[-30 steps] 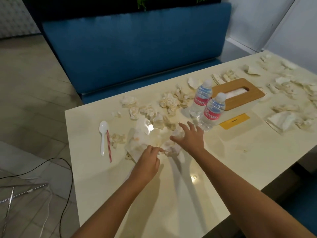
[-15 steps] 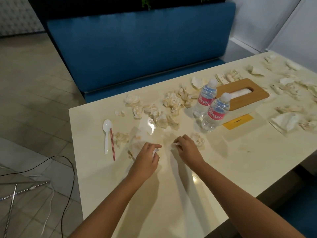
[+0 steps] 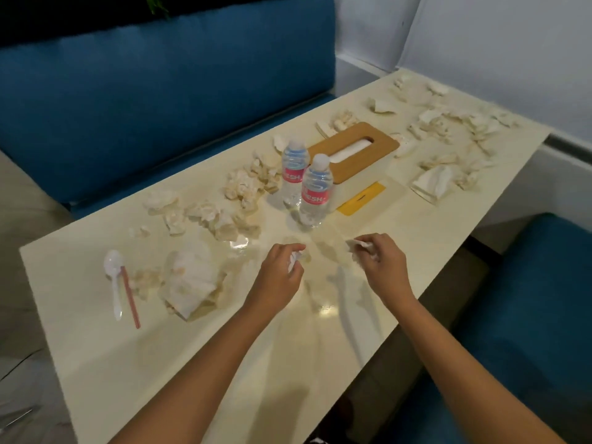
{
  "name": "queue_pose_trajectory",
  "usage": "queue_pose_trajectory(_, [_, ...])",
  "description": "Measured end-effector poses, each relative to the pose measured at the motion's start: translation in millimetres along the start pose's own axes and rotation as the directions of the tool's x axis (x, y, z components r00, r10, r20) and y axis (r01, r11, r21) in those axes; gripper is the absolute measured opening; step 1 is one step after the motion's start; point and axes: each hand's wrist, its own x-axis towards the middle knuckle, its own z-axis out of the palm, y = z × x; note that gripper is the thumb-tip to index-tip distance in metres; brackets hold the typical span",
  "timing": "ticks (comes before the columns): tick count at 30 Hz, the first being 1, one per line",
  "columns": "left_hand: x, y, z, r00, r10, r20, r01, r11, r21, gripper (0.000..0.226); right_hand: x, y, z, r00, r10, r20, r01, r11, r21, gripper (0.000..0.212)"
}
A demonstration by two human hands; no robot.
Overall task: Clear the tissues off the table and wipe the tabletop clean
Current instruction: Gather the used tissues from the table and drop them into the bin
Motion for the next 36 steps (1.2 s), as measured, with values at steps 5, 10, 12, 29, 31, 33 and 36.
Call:
queue_pose_trajectory(5, [22, 48, 48, 0.987, 0.093, 0.129, -0.095, 0.995, 0.015, 0.032, -9, 43, -62, 0.971, 0.193, -0.14, -0.187, 0.981, 0.054, 0.018])
queue_pose_trajectory(10, [36, 105, 118, 0.947, 0.152, 0.284, -0.158, 0.987, -0.001, 0.031, -30, 98, -133, 0.87, 0.377, -0.317, -0.327, 0.923, 0.202, 0.017])
queue_pose_trajectory(12, [38, 126, 154, 0.914, 0.188, 0.36, -0.202, 0.979, 0.002, 0.032, -46, 125, -166, 0.809, 0.424, -0.407, -0.365, 0.905, 0.216, 0.018])
queue_pose_trajectory(29, [-11, 255, 391, 0.558, 0.429, 0.71, -0.432, 0.881, -0.193, 0.032, -192, 326, -332, 0.183, 0.837, -0.515, -0.857, 0.393, 0.333, 0.039])
queue_pose_trajectory(31, [-23, 268, 413, 0.512, 0.432, 0.742, -0.442, 0.874, -0.204, 0.032, -202, 333, -332, 0.169, 0.874, -0.456, -0.88, 0.342, 0.329, 0.041])
queue_pose_trajectory(33, [-35, 280, 435, 0.472, 0.437, 0.766, -0.446, 0.867, -0.22, 0.032, -212, 333, -333, 0.166, 0.867, -0.47, -0.863, 0.359, 0.357, 0.039])
queue_pose_trajectory(36, [-52, 294, 463, 0.411, 0.44, 0.799, -0.448, 0.86, -0.244, 0.036, -223, 327, -339, 0.122, 0.837, -0.533, -0.824, 0.385, 0.415, 0.035])
